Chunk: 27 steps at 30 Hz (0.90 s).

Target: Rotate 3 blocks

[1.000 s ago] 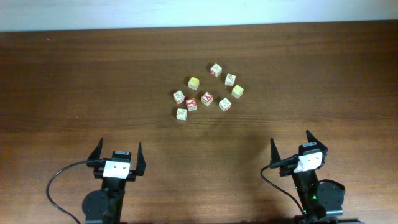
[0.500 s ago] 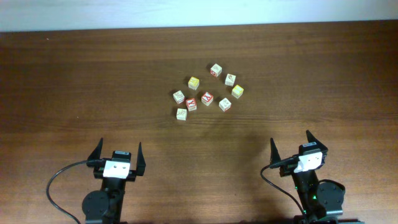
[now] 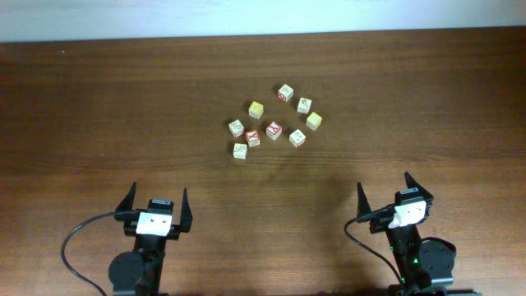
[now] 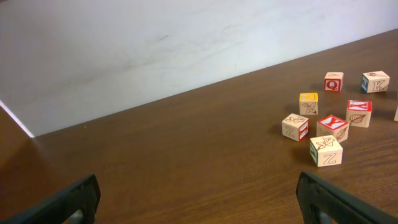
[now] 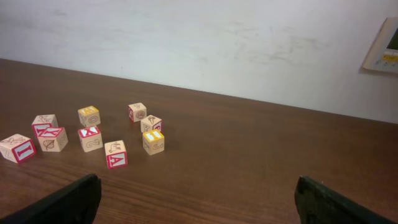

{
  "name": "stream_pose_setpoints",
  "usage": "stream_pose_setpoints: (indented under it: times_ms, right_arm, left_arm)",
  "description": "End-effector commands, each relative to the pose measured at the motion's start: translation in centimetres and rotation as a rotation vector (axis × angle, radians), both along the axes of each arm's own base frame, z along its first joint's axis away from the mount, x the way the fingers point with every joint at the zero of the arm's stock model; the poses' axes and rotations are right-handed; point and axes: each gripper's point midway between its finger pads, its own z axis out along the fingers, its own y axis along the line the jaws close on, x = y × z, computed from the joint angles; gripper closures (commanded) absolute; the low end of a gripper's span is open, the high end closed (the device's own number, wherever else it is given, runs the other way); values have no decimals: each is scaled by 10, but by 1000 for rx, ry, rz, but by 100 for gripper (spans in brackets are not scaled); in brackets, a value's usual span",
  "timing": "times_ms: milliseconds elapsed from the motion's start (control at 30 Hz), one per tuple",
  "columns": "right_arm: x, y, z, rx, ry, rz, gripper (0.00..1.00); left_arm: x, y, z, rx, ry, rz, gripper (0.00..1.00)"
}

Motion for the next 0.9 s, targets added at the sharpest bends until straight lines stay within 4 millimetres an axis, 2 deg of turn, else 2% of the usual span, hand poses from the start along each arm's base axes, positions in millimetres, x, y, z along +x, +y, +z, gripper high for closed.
stream_pose_setpoints:
  times_ms: [0, 133, 233, 500, 633, 800, 867]
  right_arm:
    - [0, -1, -2, 2, 1, -1, 1]
    - [-2, 9, 0, 6, -4, 57, 1]
    - [-4, 13, 13, 11, -31, 79, 1]
    - [-12, 23, 67, 12, -105, 142, 1]
    - [-2, 24, 73, 15, -39, 149, 1]
    - [21, 38, 86, 34, 124, 226, 1]
    - [29, 46, 92, 49, 212, 270, 2]
  left_arm:
    - [0, 1, -1, 18, -5, 6, 1]
    - [0, 1, 7, 13, -36, 7, 1]
    - [0, 1, 13, 7, -51, 7, 1]
    - [-2, 1, 47, -61, -82, 8, 1]
    - [1, -12, 66, -64, -58, -70, 1]
    - [16, -14, 80, -70, 72, -76, 1]
    - [23, -24, 84, -81, 131, -135, 1]
